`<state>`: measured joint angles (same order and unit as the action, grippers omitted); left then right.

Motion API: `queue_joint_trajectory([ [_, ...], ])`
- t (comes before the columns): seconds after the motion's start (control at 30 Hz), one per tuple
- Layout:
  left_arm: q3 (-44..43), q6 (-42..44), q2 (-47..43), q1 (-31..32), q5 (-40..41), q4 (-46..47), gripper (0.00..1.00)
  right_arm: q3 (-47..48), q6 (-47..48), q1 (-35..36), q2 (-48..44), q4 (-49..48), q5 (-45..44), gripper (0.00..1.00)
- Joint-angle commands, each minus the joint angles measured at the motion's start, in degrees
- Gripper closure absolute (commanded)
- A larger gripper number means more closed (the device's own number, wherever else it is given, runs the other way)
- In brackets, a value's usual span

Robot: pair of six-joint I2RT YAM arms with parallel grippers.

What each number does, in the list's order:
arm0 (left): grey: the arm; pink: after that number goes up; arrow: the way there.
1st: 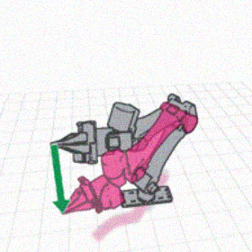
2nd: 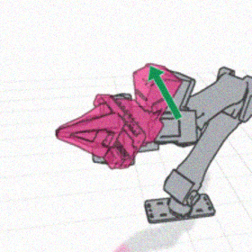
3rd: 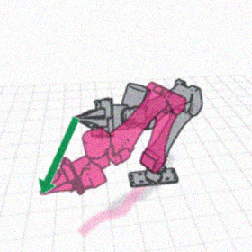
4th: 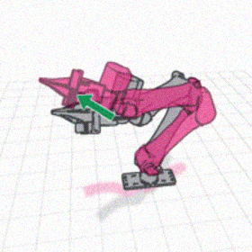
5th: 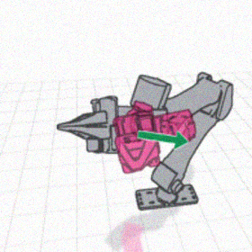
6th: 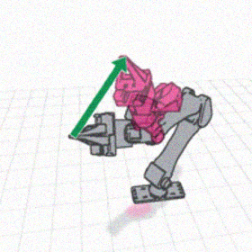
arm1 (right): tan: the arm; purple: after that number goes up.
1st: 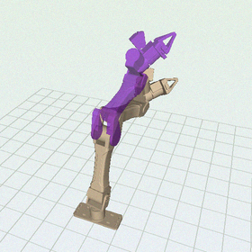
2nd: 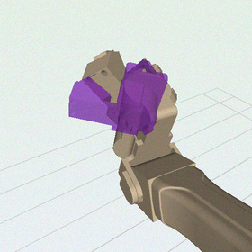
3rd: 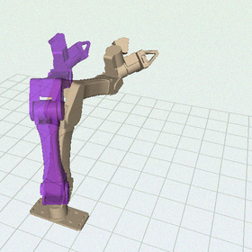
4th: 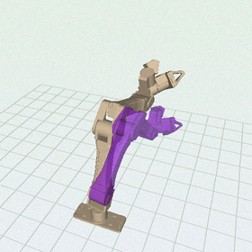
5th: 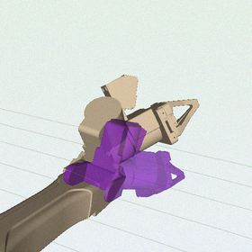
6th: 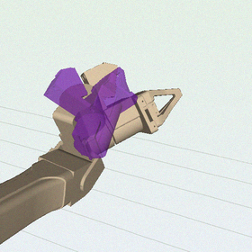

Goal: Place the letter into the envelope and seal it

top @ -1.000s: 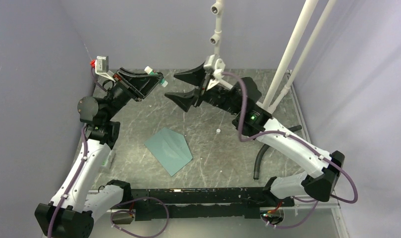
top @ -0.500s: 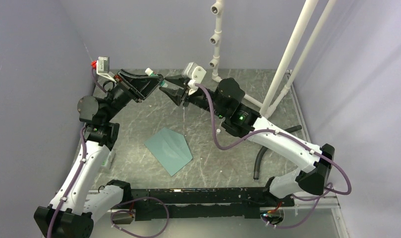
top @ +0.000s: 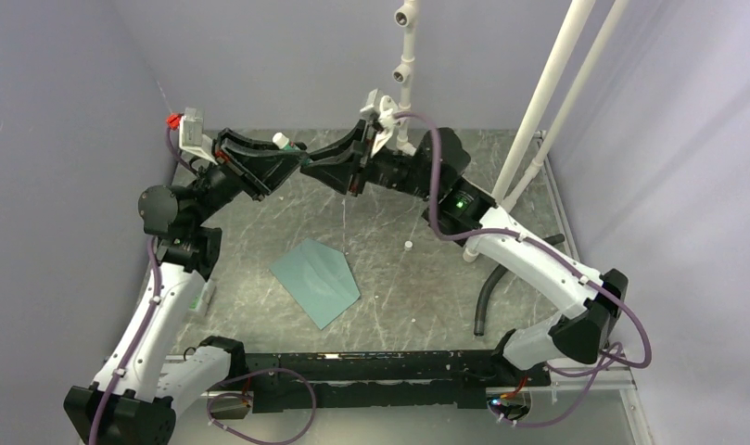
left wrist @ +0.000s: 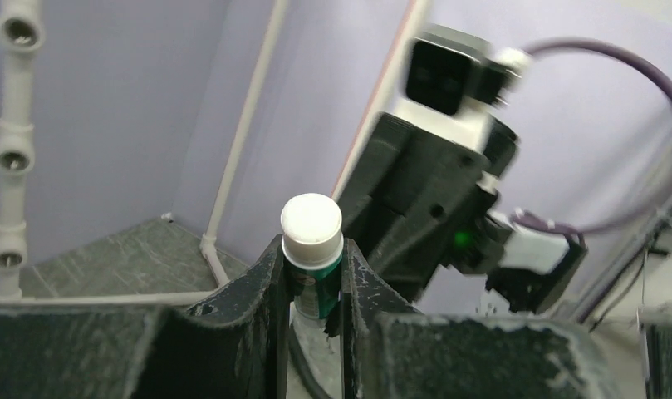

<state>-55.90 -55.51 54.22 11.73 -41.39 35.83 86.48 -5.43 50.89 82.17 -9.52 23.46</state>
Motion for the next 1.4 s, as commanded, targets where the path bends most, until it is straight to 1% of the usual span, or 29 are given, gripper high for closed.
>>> queue_joint_trajectory([
  [0.0, -0.07, 3.92, -0.76, 0.31, -11.91, 16.43, 0.98, -4.11, -26.29, -5.93, -2.97, -15.27, 17.67, 1.0],
  [0.07, -0.53, 2.04, 0.34, 0.31, -14.54, 19.94, 0.98, -6.38, -34.55, -8.0, -2.92, -22.52, 21.51, 1.0],
  [0.13, -0.78, -1.19, 1.49, 0.31, -16.39, 25.24, 0.98, -7.87, -42.4, -9.15, -2.55, -29.78, 23.4, 1.0],
  [0.2, -0.98, -3.64, 2.42, 0.31, -17.48, 28.53, 0.98, -8.59, -50.25, -9.65, -1.42, -36.59, 24.93, 1.0],
  [0.3, -1.27, -4.32, 2.63, 0.31, -17.14, 28.59, 0.97, -9.26, -61.63, -9.76, 0.72, -47.62, 24.67, 1.0],
  [0.33, -1.31, -4.04, 2.42, 0.31, -16.43, 27.63, 0.98, -9.3, -64.66, -9.76, 1.15, -50.13, 23.92, 1.0],
  [0.37, -1.22, -3.56, 1.98, 0.29, -15.42, 26.18, 0.98, -9.08, -65.83, -9.83, 1.33, -50.56, 23.27, 1.0],
  [0.4, -1.12, -3.07, 1.38, 0.31, -13.91, 24.17, 0.97, -8.83, -64.38, -9.85, 0.98, -48.29, 22.63, 0.97],
  [0.47, -0.57, -2.92, 0.21, 0.31, -8.83, 19.77, 0.98, -8.7, -50.41, -9.32, -1.8, -35.46, 19.64, 0.68],
  [0.5, 0.0, -3.51, -0.5, 0.31, -6.06, 18.16, 0.98, -8.63, -40.91, -8.37, -3.73, -27.68, 16.21, 0.54],
  [0.57, 0.95, -5.18, -2.05, 0.31, -1.01, 15.12, 0.97, -7.89, -23.38, -5.21, -6.89, -15.26, 7.92, 0.34],
  [0.6, 1.11, -5.77, -2.79, 0.31, 1.43, 12.66, 0.97, -7.44, -16.26, -2.95, -7.51, -10.93, 3.62, 0.3],
  [0.63, 1.09, -6.16, -3.4, 0.31, 3.46, 9.26, 0.98, -7.31, -11.44, -1.55, -7.89, -8.75, -0.14, 0.29],
  [0.7, 1.08, -7.08, -4.57, 0.31, 7.02, 3.22, 0.98, -7.52, -4.33, 0.17, -8.21, -7.15, -4.93, 0.27],
  [0.77, 1.75, -8.57, -4.86, 0.31, 8.55, 2.03, 0.98, -7.52, 2.04, 1.63, -8.09, -6.25, -7.51, 0.27],
  [0.87, 1.62, -9.38, -4.95, 0.33, 9.9, -0.74, 0.98, -5.99, 13.83, 5.34, -7.2, -3.11, -16.4, 0.27],
  [0.9, 1.38, -9.49, -4.85, 0.32, 9.95, -1.44, 0.98, -5.63, 16.89, 6.64, -6.75, -2.51, -19.25, 0.28],
  [1.0, 0.66, -9.72, -4.31, 0.34, 8.93, -2.28, 0.98, -5.06, 24.56, 9.35, -5.69, -2.61, -24.12, 0.3],
  [1.07, 0.62, -9.67, -4.13, 0.33, 8.62, -2.58, 0.98, -4.56, 28.11, 10.73, -4.99, -3.11, -26.68, 0.34],
  [1.17, 1.24, -9.35, -4.21, 0.33, 8.59, -2.76, 0.97, -3.71, 30.46, 11.82, -4.09, -3.78, -27.34, 0.38],
  [1.37, 1.75, -8.55, -4.36, 0.31, 8.17, -3.04, 0.98, -2.0, 30.84, 12.71, -2.45, -4.24, -27.68, 0.39],
])
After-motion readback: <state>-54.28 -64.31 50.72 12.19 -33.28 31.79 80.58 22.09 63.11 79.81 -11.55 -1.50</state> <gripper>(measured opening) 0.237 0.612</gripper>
